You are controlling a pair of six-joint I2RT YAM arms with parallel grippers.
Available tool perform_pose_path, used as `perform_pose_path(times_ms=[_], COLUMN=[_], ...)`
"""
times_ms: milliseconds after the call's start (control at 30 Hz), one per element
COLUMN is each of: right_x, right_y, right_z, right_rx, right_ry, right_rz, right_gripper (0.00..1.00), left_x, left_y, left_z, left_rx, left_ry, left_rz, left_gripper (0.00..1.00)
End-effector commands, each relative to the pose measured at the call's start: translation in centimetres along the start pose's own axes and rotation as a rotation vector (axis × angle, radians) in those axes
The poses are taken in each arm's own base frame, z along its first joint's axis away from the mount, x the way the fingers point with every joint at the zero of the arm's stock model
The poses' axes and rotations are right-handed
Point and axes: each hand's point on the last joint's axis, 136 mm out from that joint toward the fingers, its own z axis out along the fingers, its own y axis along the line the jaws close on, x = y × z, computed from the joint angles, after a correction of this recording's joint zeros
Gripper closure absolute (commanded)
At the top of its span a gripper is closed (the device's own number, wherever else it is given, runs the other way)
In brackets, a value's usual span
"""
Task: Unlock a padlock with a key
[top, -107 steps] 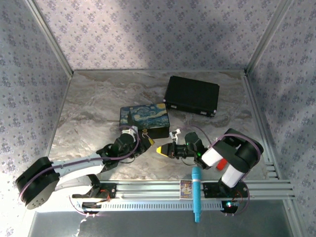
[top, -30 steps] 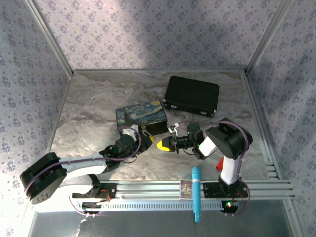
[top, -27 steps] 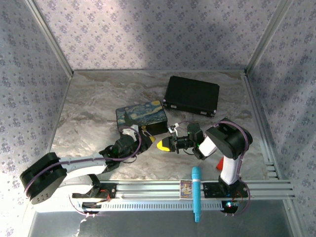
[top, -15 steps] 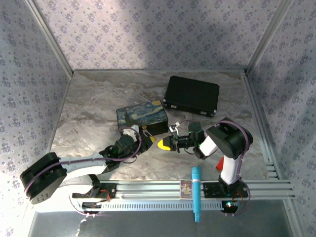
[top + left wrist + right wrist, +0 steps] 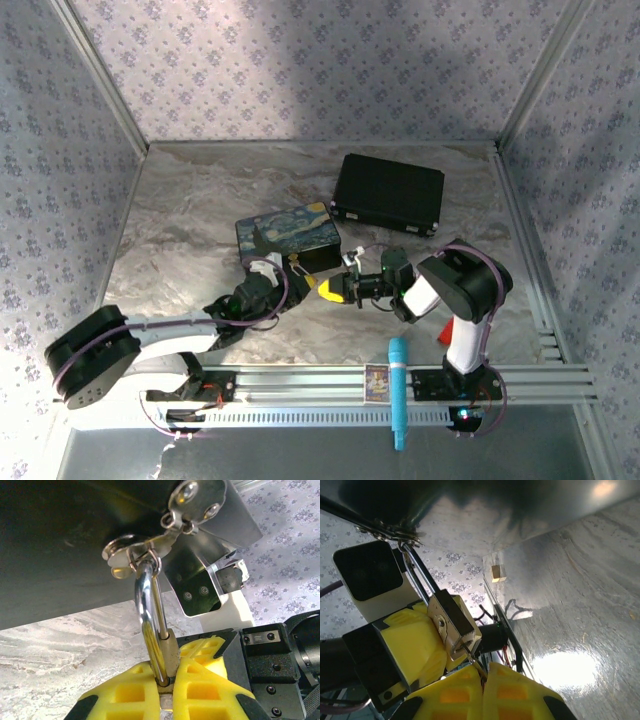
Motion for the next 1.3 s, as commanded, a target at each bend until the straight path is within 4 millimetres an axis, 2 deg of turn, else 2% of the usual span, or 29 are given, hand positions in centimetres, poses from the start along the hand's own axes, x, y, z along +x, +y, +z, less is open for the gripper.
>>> perform_pose_path(times_ms=[0, 200, 267, 367, 433, 600, 700, 867, 900, 1000, 1133, 1167, 1267], right_x=[-3.2, -4.6, -5.0, -5.1, -4.8, -2.7, -1.2, 0.9, 1.1, 2.3, 3.1, 3.1, 2.9], right_y=[3.6, 4.5, 4.1, 2.5, 1.4, -1.8, -3.7, -5.5, -5.3, -5.5, -4.8, -4.6, -3.7], right_z=[-0.1, -0.9, -1.0, -1.3, -1.8, -3.0, -3.7, -5.7, -6.3, -8.9, -13.0, -13.9, -16.0], right_rx=[-0.074, -0.077, -0.055, 0.017, 0.064, 0.188, 0.274, 0.424, 0.455, 0.601, 0.804, 0.853, 1.004], right_ry=[-0.143, -0.236, -0.265, -0.294, -0.312, -0.305, -0.288, -0.289, -0.295, -0.308, -0.352, -0.369, -0.39], right_rz=[-0.082, -0.051, -0.041, -0.032, -0.028, -0.003, 0.009, -0.032, -0.063, -0.146, -0.307, -0.343, -0.467], right_gripper=[1.0, 1.0, 0.91, 0.77, 0.74, 0.7, 0.69, 0.67, 0.66, 0.56, 0.28, 0.02, 0.01], left_x=[4.6, 5.0, 4.9, 4.3, 3.8, 2.2, 1.6, 1.3, 1.3, 1.1, 1.0, 1.0, 1.3], left_y=[-6.2, -5.6, -5.7, -5.2, -4.4, -2.4, -1.6, -1.0, -1.0, -1.0, -1.1, -1.1, -0.7], left_z=[-0.8, -0.7, -0.7, -0.9, -1.1, -1.6, -1.5, -1.0, -1.0, -1.0, -1.0, -1.0, -1.0], left_rx=[0.238, 0.222, 0.224, 0.195, 0.141, 0.001, -0.021, -0.033, -0.033, -0.033, -0.035, -0.035, -0.07], left_ry=[0.218, 0.224, 0.218, 0.183, 0.163, 0.102, 0.087, 0.084, 0.083, 0.074, 0.07, 0.072, 0.092], left_rz=[0.07, 0.065, 0.061, 0.054, 0.06, 0.062, 0.038, 0.012, 0.006, 0.001, -0.003, -0.008, -0.031], left_gripper=[1.0, 1.0, 1.0, 1.0, 1.0, 1.0, 1.0, 1.0, 1.0, 1.0, 1.0, 1.0, 1.0])
